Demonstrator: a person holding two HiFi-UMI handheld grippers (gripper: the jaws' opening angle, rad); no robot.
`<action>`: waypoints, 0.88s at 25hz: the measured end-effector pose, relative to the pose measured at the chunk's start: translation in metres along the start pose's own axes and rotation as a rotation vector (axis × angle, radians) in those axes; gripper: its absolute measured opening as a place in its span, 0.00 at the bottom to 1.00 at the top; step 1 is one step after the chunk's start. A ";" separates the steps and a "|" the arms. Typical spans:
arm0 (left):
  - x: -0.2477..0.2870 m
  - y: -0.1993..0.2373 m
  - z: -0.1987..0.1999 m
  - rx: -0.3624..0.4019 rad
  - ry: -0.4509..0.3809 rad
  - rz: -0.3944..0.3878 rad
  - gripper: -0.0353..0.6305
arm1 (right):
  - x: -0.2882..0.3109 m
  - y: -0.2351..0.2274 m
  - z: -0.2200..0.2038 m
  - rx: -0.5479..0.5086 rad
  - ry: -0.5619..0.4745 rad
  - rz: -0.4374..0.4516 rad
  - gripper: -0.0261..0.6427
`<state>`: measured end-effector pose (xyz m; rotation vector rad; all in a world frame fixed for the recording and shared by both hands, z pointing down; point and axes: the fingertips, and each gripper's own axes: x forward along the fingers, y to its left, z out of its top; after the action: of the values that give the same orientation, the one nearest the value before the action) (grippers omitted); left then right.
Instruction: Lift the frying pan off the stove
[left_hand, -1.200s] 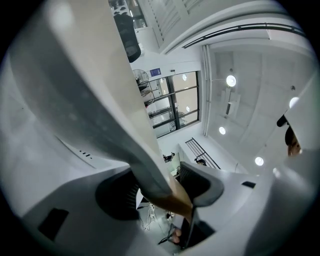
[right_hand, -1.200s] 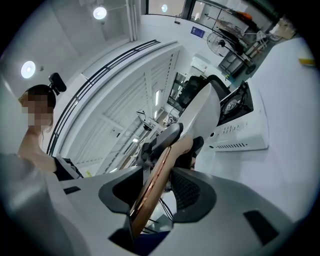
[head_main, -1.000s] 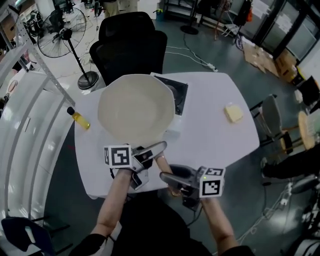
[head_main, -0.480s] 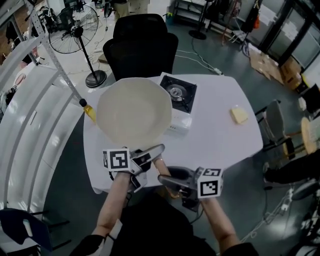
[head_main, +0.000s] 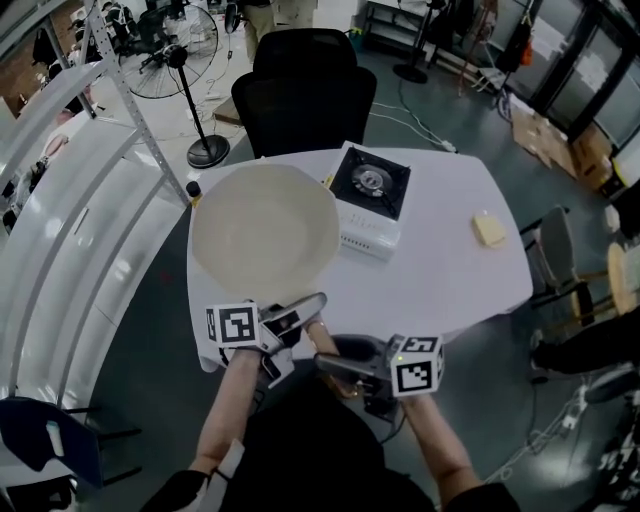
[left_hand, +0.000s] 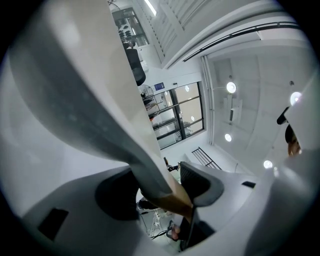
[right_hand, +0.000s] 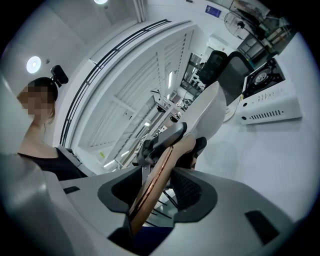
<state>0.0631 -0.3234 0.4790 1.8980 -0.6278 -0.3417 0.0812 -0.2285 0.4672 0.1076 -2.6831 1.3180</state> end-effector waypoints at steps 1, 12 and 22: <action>-0.005 0.000 -0.002 -0.001 -0.005 0.002 0.41 | 0.003 0.002 -0.003 -0.002 0.008 0.005 0.32; -0.056 0.025 -0.016 0.009 -0.059 0.086 0.42 | 0.036 0.008 -0.036 -0.028 0.097 0.039 0.32; -0.079 0.031 -0.026 -0.023 -0.122 0.029 0.42 | 0.055 0.011 -0.058 -0.028 0.115 0.081 0.32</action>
<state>0.0038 -0.2678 0.5136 1.8540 -0.7290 -0.4473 0.0315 -0.1760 0.5024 -0.0782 -2.6331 1.2672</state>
